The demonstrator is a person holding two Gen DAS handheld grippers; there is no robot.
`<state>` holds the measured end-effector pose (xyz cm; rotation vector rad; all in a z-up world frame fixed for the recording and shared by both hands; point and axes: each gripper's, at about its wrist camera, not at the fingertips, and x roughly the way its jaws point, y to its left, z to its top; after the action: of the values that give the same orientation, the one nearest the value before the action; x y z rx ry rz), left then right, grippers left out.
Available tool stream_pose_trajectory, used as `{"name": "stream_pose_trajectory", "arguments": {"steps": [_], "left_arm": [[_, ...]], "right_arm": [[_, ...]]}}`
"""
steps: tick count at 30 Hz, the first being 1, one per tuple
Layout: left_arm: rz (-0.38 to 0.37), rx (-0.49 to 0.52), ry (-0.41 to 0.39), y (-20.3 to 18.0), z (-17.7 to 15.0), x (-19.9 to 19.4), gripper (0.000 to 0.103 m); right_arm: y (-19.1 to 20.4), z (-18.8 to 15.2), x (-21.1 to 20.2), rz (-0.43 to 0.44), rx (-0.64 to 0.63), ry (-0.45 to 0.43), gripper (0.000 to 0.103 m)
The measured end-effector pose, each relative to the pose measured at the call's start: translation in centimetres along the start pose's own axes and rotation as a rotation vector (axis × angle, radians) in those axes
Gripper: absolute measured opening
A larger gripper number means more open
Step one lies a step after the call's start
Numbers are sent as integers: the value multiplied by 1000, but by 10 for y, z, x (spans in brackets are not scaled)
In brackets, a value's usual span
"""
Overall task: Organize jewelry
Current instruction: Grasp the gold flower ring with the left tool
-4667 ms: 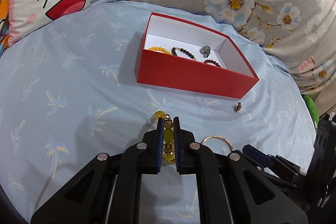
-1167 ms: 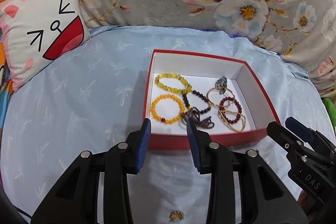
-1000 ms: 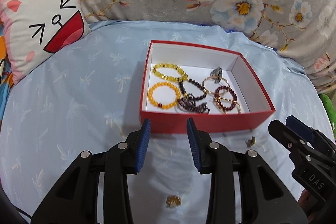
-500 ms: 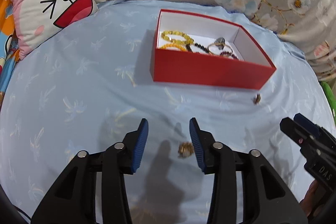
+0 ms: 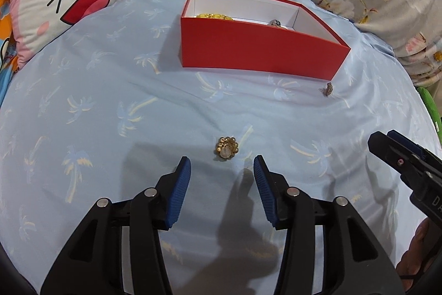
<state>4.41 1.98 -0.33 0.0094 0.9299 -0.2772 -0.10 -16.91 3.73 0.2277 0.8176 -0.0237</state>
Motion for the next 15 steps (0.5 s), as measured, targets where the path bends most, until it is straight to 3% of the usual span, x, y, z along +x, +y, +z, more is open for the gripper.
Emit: {"name": "stream_pose_trajectory", "arguments": {"steps": [6, 11, 15], "left_arm": [[6, 4, -15, -1, 3, 5, 42], [-22, -1, -15, 2, 6, 6, 14], [-41, -4, -31, 3, 10, 4, 14]], "right_arm": [[-1, 0, 0, 2, 1, 1, 61], [-4, 0, 5, 5, 7, 9, 61], [-5, 7, 15, 10, 5, 13, 61]]}}
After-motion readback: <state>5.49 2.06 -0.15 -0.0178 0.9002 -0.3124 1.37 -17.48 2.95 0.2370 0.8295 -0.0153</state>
